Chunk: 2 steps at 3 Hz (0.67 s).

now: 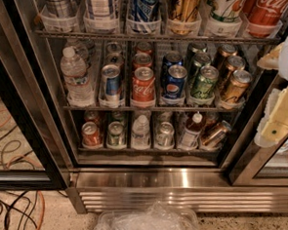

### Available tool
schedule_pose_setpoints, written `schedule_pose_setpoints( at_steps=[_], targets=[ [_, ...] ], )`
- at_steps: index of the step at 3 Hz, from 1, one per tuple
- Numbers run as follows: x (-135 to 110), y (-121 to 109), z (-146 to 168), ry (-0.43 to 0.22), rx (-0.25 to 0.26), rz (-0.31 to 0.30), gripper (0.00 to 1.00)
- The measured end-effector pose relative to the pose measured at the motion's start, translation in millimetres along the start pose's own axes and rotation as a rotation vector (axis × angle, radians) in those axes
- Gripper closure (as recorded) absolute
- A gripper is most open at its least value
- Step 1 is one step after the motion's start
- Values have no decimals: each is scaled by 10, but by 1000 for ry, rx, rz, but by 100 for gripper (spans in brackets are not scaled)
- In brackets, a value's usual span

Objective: Pick green can from bottom shelf of fridge

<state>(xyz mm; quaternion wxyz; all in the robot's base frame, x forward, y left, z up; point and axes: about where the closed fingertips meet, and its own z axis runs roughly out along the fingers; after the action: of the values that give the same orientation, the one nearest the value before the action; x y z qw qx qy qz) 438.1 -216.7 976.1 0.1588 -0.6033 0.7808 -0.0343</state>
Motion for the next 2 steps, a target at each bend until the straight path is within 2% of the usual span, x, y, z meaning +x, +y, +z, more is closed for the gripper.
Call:
schedule_pose_setpoints(
  at_steps=[1, 2],
  targets=[
    [0, 0, 0, 0, 0, 0, 0],
    [-63, 16, 84, -29, 13, 27, 0]
  ],
)
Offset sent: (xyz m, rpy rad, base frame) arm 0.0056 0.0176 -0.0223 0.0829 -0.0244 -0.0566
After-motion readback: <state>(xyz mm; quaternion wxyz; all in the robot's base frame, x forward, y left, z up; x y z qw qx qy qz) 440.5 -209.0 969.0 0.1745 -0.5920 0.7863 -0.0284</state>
